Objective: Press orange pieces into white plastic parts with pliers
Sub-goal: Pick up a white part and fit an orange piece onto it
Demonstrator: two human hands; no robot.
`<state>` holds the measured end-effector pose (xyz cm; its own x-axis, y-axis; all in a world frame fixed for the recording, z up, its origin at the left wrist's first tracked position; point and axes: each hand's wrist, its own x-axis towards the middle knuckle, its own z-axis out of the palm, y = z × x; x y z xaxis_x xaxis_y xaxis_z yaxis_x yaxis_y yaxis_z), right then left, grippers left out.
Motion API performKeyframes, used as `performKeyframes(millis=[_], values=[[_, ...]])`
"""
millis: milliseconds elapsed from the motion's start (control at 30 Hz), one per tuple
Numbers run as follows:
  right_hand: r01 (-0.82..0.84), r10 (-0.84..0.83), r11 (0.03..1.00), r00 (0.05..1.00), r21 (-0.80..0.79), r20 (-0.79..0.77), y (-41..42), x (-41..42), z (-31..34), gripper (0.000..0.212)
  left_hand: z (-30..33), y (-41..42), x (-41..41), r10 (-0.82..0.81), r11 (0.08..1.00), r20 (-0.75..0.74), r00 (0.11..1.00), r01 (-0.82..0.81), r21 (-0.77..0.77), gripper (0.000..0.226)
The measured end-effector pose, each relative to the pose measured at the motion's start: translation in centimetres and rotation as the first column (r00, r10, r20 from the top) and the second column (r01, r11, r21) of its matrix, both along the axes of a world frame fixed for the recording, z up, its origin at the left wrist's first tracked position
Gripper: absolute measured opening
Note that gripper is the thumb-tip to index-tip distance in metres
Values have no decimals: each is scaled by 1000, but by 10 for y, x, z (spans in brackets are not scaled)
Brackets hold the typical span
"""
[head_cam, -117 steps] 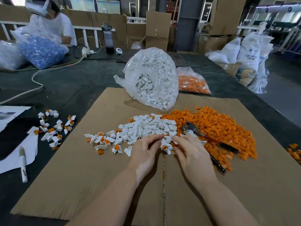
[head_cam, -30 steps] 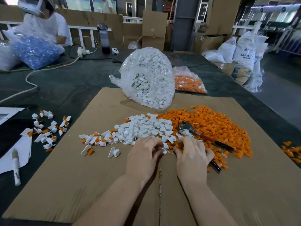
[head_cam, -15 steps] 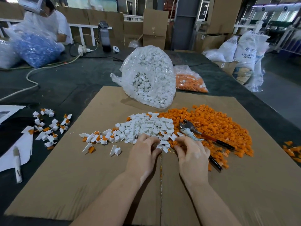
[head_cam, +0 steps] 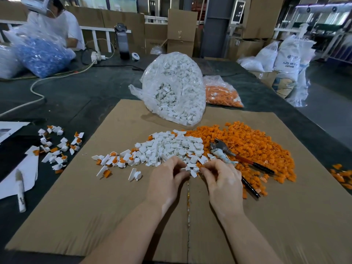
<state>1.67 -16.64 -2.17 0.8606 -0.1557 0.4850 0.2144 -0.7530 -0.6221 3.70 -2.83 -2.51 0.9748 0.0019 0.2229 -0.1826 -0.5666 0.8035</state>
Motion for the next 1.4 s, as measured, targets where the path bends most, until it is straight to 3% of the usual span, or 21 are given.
performKeyframes(millis=[233, 433, 867, 1000, 1133, 1200, 1400], values=[[-110, 115, 989, 992, -98, 44, 3, -2, 2, 7, 2, 4, -1, -30, 999, 30, 999, 29, 34, 18], [-51, 59, 981, 998, -189, 37, 3, -1, -2, 11, 5, 5, -4, -42, 990, -71, 997, 32, -137, 17], [-46, 100, 940, 984, -339, 144, 7, -2, -3, 32, 11, 6, -10, -147, 962, -144, 979, 108, -250, 16], [-77, 109, 951, 990, -301, 92, 6, -2, -4, 27, 11, 5, -10, -134, 964, -145, 980, 95, -247, 15], [-139, 149, 982, 986, -129, 75, 4, -3, -1, 12, 10, 5, -9, -83, 941, -148, 986, 29, -336, 13], [-161, 166, 985, 983, -64, 74, 4, -3, 1, 15, 8, 5, -8, -85, 928, -145, 986, 25, -372, 22], [-247, 254, 964, 965, -96, 60, 3, -3, 3, 24, 7, 7, -6, -118, 935, -129, 985, 66, -348, 26]])
